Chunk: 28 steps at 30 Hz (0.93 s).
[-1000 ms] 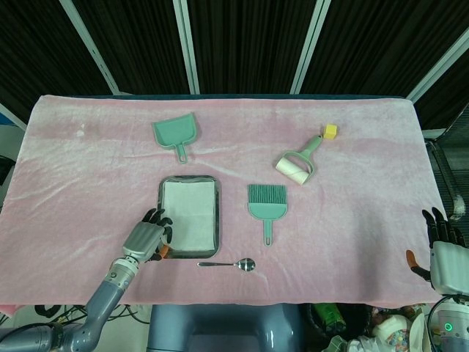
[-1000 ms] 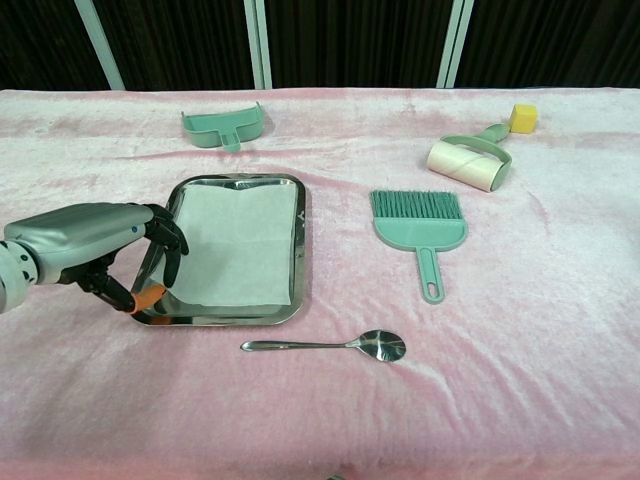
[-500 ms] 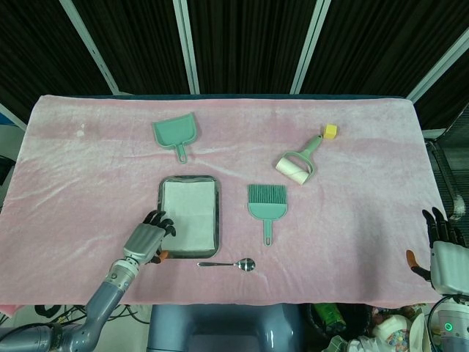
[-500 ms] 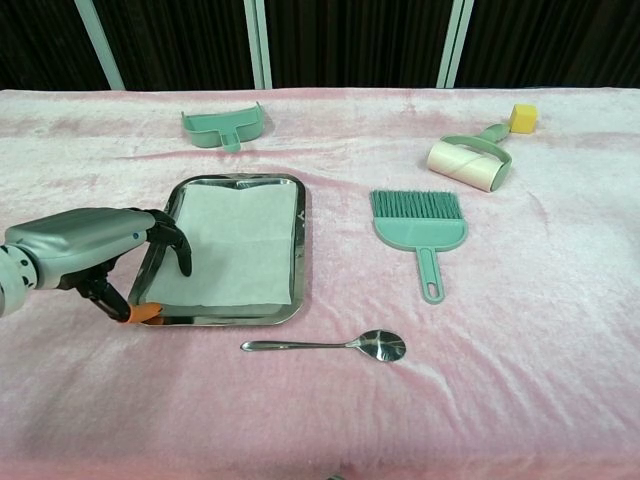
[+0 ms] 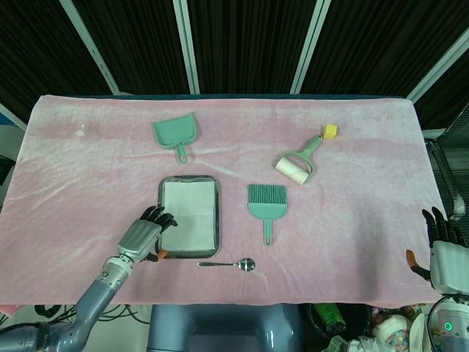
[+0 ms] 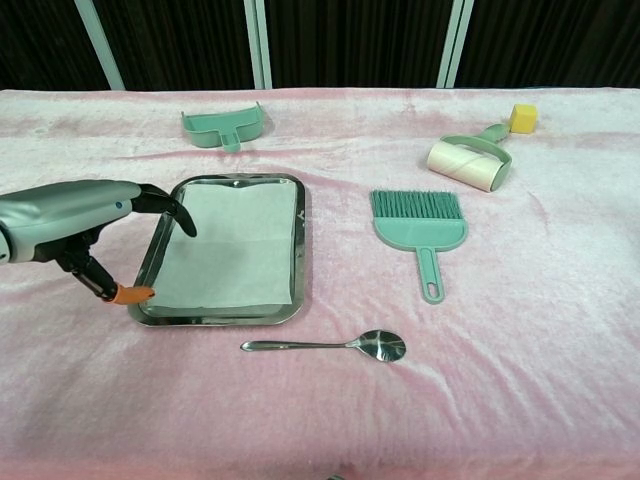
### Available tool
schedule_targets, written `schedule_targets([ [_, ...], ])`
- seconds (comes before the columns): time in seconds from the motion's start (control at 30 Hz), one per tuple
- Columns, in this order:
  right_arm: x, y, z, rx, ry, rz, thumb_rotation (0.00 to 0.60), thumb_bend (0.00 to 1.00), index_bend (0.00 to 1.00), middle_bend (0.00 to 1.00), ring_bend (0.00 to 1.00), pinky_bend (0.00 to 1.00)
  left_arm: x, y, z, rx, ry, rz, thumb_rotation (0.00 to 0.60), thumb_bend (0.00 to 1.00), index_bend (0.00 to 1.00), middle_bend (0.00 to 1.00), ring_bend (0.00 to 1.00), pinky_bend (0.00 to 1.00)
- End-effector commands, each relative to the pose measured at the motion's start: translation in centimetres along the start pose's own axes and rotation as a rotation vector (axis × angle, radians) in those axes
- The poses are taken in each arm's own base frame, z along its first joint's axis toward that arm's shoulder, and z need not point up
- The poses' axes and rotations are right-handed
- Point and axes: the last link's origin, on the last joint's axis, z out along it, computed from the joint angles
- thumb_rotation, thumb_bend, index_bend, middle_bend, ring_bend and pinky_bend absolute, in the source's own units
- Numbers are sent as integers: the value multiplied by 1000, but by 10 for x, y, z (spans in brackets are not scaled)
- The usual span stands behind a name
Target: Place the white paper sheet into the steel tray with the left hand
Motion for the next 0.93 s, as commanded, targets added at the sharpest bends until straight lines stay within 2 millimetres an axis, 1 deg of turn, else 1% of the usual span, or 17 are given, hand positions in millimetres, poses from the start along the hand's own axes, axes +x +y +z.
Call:
schedule_targets([
  [0.03, 0, 0, 0, 0, 0, -1, 600, 279, 66, 20, 116, 142, 22, -8, -4, -94, 90, 67, 600, 299, 240, 152, 0, 0],
  [0.13, 0, 0, 0, 1, 1, -3, 600, 279, 66, 20, 115, 142, 39, -21, -10, -129, 230, 157, 600, 307, 239, 134, 0, 0],
  [0.23, 0, 0, 0, 2, 4, -6, 600, 279, 66, 20, 115, 142, 49, -36, -20, -109, 304, 167, 600, 307, 239, 115, 0, 0],
  [0.33, 0, 0, 0, 7, 6, -13, 600, 279, 66, 19, 115, 142, 60, -61, -39, -32, 333, 165, 600, 307, 238, 98, 0, 0],
  [0.4, 1, -1, 1, 12, 7, -16, 600, 280, 66, 19, 115, 142, 64, -74, -52, 12, 334, 147, 600, 307, 236, 88, 0, 0],
  [0.43, 1, -1, 1, 16, 7, -18, 600, 280, 65, 19, 115, 142, 65, -79, -57, 28, 331, 139, 600, 307, 234, 86, 0, 0],
  [0.47, 1, -1, 1, 24, 7, -25, 600, 280, 65, 19, 114, 142, 65, -90, -67, 66, 318, 127, 600, 307, 230, 83, 0, 0],
  [0.57, 1, -2, 1, 49, 8, -43, 600, 280, 66, 19, 113, 142, 66, -108, -90, 124, 304, 96, 600, 306, 208, 70, 0, 0],
  [0.7, 1, -4, 0, 78, 15, -59, 600, 275, 66, 20, 111, 142, 63, -128, -113, 149, 320, 40, 600, 300, 174, 59, 0, 0],
  [0.83, 1, -3, -1, 81, 22, -55, 600, 273, 66, 20, 110, 142, 65, -147, -124, 183, 344, 42, 600, 298, 163, 53, 0, 0],
  [0.93, 1, -3, -1, 81, 21, -53, 600, 274, 66, 19, 110, 142, 66, -155, -127, 196, 359, 28, 600, 298, 159, 51, 0, 0],
])
